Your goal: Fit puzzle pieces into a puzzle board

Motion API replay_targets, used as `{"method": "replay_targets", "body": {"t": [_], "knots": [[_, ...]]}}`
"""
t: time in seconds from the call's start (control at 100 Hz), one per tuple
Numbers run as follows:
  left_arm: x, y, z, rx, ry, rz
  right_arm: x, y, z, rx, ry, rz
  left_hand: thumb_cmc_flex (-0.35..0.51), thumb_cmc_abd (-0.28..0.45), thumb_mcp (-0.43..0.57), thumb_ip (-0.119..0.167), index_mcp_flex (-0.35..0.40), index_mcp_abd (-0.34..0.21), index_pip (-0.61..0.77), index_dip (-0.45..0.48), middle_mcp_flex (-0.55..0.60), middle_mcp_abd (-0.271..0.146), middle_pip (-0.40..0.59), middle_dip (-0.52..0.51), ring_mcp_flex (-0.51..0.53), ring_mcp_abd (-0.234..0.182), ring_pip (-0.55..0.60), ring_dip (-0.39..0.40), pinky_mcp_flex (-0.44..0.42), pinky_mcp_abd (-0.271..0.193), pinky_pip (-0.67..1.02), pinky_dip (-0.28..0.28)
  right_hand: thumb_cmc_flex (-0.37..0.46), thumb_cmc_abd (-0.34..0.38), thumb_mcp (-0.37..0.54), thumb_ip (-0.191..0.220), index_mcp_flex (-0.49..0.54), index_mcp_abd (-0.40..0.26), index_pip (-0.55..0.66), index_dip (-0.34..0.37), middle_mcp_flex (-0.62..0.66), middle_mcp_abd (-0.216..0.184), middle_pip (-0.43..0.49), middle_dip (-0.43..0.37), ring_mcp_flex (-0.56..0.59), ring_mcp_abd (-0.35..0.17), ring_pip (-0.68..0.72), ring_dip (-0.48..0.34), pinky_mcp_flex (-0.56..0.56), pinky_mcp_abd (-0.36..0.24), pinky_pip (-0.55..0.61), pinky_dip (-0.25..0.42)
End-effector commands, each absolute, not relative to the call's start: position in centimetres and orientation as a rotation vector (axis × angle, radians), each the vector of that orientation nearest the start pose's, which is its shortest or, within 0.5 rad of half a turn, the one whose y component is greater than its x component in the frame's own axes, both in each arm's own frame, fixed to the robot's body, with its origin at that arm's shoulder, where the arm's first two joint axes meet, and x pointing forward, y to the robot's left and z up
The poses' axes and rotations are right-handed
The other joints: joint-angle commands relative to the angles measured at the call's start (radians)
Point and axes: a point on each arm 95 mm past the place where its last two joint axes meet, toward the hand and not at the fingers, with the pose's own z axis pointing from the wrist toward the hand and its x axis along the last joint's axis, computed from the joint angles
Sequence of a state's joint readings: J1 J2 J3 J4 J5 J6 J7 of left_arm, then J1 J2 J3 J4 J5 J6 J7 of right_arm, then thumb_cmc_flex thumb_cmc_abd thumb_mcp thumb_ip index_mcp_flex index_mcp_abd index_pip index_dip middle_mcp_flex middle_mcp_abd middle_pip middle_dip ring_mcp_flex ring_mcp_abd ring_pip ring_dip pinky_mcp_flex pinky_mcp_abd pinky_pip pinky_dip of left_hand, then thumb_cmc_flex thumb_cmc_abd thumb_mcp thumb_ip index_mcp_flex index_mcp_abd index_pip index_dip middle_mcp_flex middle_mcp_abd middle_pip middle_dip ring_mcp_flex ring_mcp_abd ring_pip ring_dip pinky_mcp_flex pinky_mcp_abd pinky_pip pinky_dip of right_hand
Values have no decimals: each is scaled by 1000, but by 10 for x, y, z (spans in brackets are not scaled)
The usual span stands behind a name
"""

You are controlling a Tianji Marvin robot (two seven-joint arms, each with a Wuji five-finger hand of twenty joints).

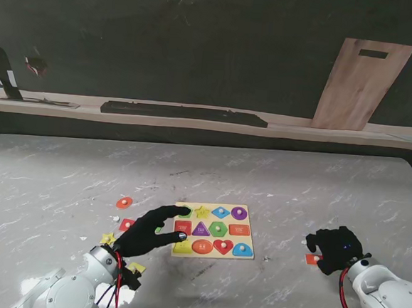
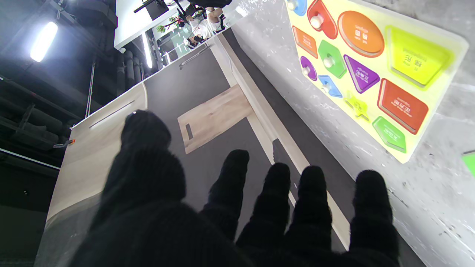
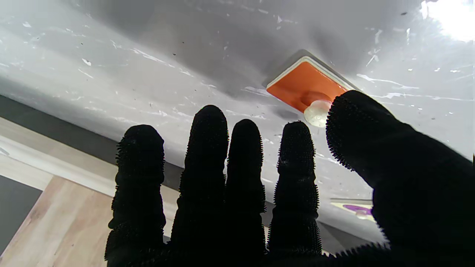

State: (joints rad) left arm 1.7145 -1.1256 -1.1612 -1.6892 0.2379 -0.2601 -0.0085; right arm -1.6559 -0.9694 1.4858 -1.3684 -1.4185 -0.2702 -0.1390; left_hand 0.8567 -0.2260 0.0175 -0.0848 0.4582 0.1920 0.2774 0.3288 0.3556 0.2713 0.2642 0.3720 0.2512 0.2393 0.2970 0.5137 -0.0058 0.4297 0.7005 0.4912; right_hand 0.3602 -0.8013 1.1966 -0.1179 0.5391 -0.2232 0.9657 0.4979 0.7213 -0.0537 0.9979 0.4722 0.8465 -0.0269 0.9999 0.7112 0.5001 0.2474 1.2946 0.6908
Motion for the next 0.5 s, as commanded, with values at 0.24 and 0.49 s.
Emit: {"method": "replay_targets", "body": {"t": [0.24, 0.49], "knots": [[338, -58, -337, -1855, 1199, -2245, 381, -163, -384, 932, 1754, 1013, -7, 26, -37, 35, 28, -29, -9, -11, 2, -12, -3, -11, -10, -21, -7, 6, -8, -84, -5, 17, 112, 34, -38, -172, 92, -144, 220, -187, 148, -34, 41, -49, 109, 1, 50, 22, 62, -4, 41, 21], [338, -58, -337, -1854, 1196, -2244, 381, -162, -388, 945, 1743, 1036, -8, 29, -37, 35, 28, -29, -10, -12, 0, -14, -4, -11, -11, -22, -7, 6, -8, -84, -6, 17, 168, 31, -8, -179, 234, -139, 237, -202, 281, -1, 31, -96, 208, 20, 57, 19, 136, -3, 54, 7]]}}
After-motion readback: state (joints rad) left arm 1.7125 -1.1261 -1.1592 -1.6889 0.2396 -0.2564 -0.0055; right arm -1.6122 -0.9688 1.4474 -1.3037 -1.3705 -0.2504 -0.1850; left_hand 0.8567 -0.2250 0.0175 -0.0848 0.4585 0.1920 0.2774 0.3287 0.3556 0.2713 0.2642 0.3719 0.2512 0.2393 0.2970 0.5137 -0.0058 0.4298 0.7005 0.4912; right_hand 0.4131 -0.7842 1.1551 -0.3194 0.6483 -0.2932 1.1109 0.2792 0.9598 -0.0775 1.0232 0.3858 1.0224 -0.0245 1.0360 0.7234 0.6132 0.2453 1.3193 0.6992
